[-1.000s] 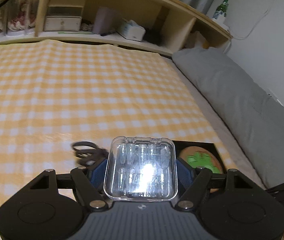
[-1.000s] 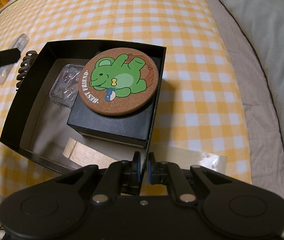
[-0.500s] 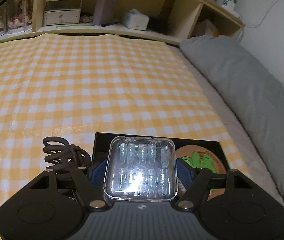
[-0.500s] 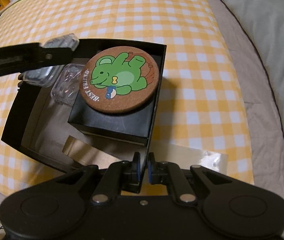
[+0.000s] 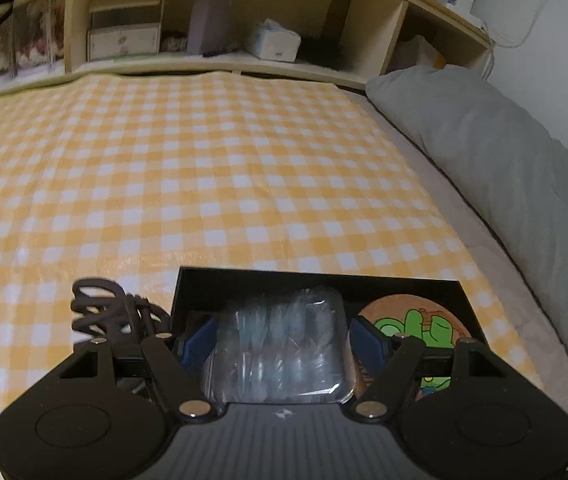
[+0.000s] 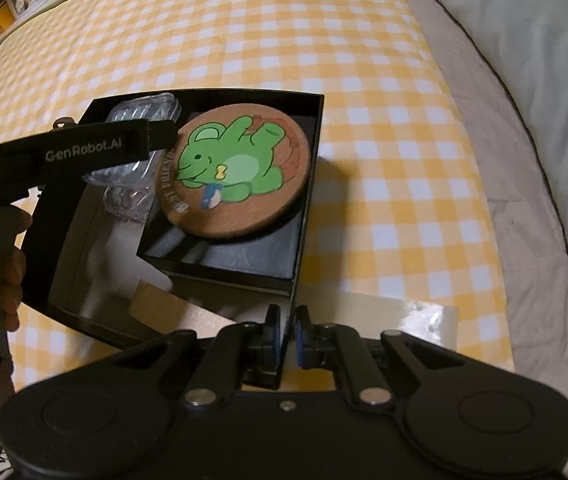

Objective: Organize rigid objects
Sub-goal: 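Lower the blue-item case into the tray and open the left tool, then move the left tool to the dark claw clip and grasp it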

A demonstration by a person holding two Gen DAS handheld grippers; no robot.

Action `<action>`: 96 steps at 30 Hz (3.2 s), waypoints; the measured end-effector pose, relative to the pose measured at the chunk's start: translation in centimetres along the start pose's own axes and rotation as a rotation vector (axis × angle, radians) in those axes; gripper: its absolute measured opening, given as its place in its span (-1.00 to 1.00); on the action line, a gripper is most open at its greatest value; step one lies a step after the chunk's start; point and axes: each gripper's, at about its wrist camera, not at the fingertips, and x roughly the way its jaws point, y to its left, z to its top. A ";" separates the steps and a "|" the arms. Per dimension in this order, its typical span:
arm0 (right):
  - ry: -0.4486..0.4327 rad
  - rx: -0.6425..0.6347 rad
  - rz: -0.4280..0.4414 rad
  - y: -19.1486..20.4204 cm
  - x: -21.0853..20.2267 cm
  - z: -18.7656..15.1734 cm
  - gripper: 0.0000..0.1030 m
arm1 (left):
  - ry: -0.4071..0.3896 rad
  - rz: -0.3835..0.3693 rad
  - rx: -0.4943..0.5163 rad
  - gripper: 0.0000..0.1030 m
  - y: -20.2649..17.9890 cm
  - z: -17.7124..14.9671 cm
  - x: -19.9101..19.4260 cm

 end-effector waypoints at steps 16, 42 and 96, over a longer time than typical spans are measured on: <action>-0.003 0.032 0.000 -0.3 0.2 0.0 -0.87 | 0.008 -0.057 0.030 0.70 0.9 1.3 -2.5; -0.017 -0.004 -0.031 0.2 -0.1 -0.1 -0.89 | 0.001 -0.104 0.203 1.00 8.6 -2.7 -9.3; -0.054 0.112 -0.006 -0.9 -0.8 0.5 -0.90 | -0.071 -0.078 0.046 0.14 16.3 -0.9 -4.1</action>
